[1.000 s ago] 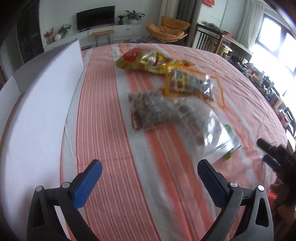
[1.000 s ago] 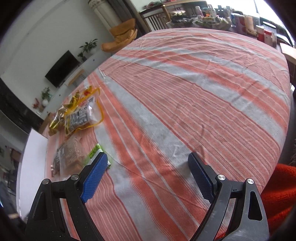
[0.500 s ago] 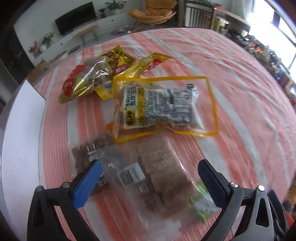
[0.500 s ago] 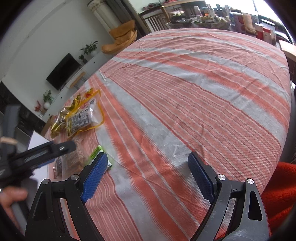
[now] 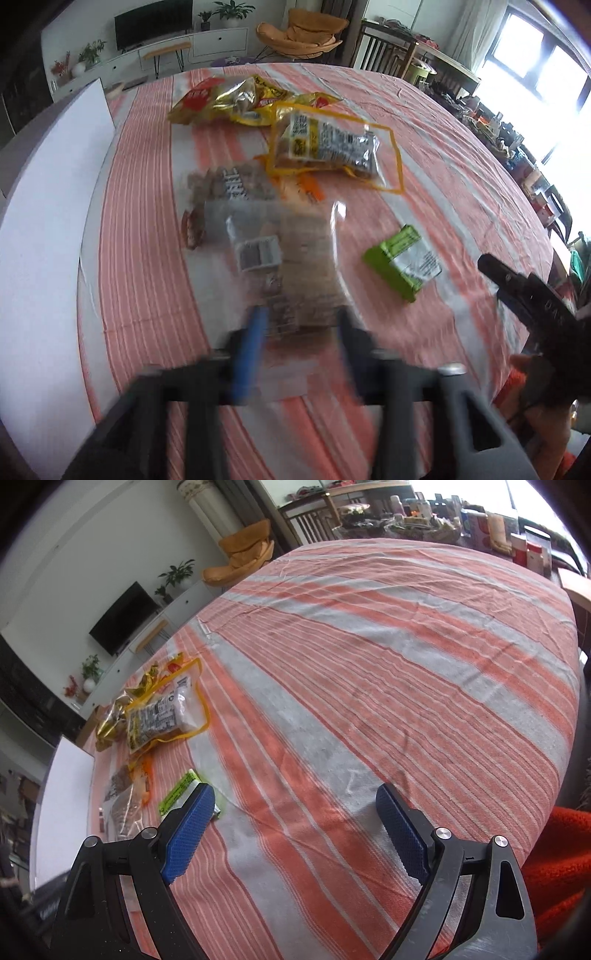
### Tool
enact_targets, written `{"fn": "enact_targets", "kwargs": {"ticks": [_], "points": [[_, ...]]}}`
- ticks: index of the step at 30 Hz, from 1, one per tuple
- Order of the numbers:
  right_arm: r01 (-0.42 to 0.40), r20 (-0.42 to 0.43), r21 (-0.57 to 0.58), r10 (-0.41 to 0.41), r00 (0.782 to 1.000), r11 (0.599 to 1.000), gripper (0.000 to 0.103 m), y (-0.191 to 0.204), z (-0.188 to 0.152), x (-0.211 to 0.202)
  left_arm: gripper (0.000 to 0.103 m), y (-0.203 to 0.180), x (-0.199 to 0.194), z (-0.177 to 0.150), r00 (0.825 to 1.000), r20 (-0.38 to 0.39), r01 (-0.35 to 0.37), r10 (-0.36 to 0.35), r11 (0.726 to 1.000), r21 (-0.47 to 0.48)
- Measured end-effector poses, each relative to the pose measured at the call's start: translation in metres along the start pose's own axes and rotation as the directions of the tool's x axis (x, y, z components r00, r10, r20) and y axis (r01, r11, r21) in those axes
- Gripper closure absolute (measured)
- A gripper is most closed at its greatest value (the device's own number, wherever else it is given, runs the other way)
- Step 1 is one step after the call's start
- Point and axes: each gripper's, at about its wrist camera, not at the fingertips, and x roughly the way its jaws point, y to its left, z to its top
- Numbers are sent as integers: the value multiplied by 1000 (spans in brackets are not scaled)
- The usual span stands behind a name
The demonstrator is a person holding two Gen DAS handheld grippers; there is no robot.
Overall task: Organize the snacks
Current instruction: 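Move the left tool onto the clear bag of brown cakes, then grasp the cake bag with the left tool while the right tool grasps the green sachet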
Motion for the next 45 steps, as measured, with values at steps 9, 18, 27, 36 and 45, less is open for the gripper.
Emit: {"fn": "enact_targets", "kwargs": {"ticks": [9, 18, 27, 36, 45], "points": [[-9, 2, 7, 9, 1000, 1000, 12, -1, -1, -1, 18, -18, 11, 22, 999, 40, 1, -2, 1000, 19], [-27, 4, 21, 27, 1000, 999, 12, -5, 0, -2, 0, -23, 46, 16, 988, 9, -155, 155, 987, 37], [-14, 1, 12, 14, 1000, 1000, 11, -4, 0, -2, 28, -19, 39, 9, 988, 70, -143, 139, 988, 64], [-16, 2, 15, 16, 1000, 1000, 11, -4, 0, -2, 34, -2, 6, -33, 992, 38, -121, 119, 989, 86], [-20, 2, 15, 19, 1000, 1000, 11, -5, 1, -1, 4, 2, 13, -39, 987, 87, -139, 133, 988, 67]]}}
